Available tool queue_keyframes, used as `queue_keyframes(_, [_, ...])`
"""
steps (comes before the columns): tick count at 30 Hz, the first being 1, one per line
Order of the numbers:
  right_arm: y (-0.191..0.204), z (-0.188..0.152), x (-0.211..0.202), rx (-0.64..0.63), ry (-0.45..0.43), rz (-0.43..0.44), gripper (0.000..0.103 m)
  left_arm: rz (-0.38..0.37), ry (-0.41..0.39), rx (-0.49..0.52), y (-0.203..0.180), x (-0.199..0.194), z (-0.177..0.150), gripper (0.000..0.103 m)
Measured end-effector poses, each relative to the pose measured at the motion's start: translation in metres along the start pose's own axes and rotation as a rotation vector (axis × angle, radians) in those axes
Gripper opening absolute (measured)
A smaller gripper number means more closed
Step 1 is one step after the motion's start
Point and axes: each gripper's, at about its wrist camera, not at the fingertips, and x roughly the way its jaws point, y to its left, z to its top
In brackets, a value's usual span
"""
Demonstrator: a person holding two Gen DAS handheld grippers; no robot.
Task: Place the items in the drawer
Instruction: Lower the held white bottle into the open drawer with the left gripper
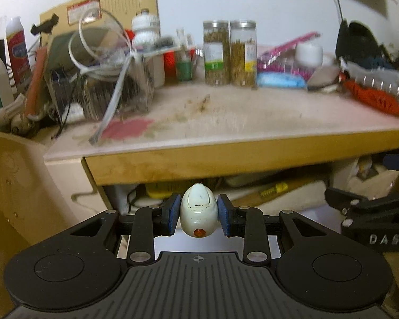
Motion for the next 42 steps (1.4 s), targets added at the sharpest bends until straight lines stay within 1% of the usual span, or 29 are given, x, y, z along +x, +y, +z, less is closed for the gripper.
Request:
queue_keyframes(9, [-0.015,-0.014,0.034,0.118,0.277,0.011,0.103,0.001,0.146,-0.018,0.004,0.023,-0.014,0.029])
queue_keyframes(14, [-0.018,-0.032,0.049,0.164,0.393,0.024,0.103,-0.016,0.249,-0.022,0.007,0.038,-0.027,0.029])
queue_keyframes(20, [-0.014,-0.049,0.065,0.177,0.522,0.031,0.103,-0.039,0.363,-0.048,0.01,0.053,-0.041,0.029])
queue_keyframes(26, [-0.007,-0.063,0.076,0.169,0.624,0.049,0.103,-0.048,0.439,-0.058,0.014,0.06,-0.05,0.029])
queue_keyframes(34, [-0.003,-0.074,0.089,0.171,0.704,0.057,0.103,-0.058,0.528,-0.064,0.017,0.07,-0.059,0.029])
queue_keyframes(37, [-0.002,-0.078,0.092,0.174,0.724,0.056,0.103,-0.059,0.552,-0.06,0.016,0.078,-0.057,0.029])
queue_keyframes(42, [-0.002,-0.077,0.096,0.179,0.727,0.066,0.103,-0.064,0.56,-0.058,0.015,0.08,-0.057,0.029])
